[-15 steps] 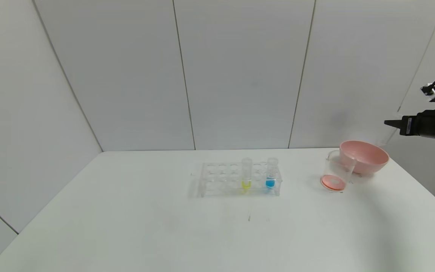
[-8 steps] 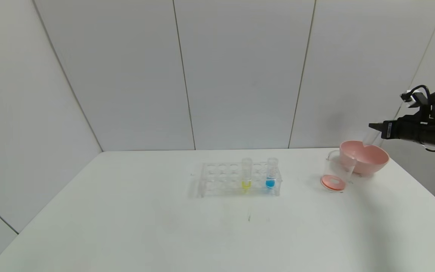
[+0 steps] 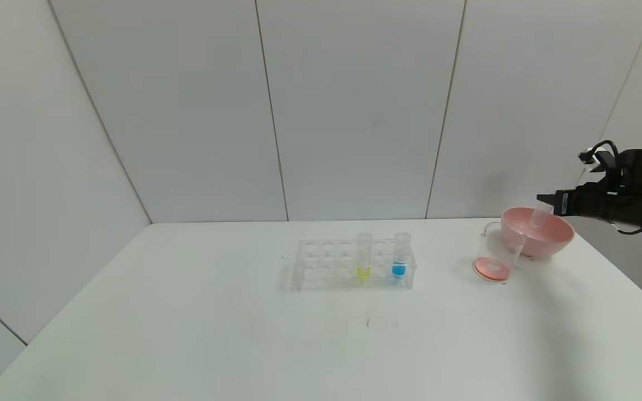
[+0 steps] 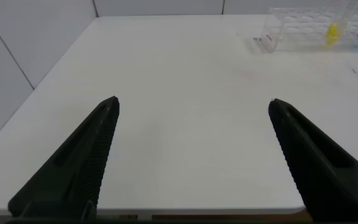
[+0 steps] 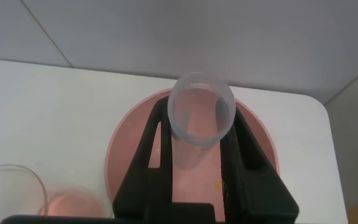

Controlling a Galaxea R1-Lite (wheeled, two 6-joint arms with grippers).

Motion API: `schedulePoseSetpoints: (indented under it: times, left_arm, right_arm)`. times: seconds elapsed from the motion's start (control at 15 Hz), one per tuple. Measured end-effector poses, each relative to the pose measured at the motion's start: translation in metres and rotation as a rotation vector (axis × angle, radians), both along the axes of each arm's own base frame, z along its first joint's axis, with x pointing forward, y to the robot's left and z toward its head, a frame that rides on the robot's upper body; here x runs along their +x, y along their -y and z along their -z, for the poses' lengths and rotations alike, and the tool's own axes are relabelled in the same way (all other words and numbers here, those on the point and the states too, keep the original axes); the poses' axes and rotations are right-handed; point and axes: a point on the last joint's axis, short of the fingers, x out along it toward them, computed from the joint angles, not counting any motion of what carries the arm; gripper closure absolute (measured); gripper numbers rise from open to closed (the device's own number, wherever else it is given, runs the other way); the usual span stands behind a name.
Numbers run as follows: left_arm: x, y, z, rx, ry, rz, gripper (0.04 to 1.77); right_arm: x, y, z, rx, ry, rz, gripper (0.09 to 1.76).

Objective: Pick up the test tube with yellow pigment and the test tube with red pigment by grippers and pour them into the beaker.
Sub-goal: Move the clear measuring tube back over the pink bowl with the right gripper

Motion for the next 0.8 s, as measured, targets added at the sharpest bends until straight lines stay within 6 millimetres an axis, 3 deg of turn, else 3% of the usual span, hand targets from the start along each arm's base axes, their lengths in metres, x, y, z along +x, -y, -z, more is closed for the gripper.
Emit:
schedulePoseSetpoints:
  times: [0.8]
  left_arm:
    - [0.000,0.000,0.000,0.000,0.000,0.000,0.09]
  right_arm:
    - [0.008,0.005,0.017,-0.006,-0.006,0.000,1.35]
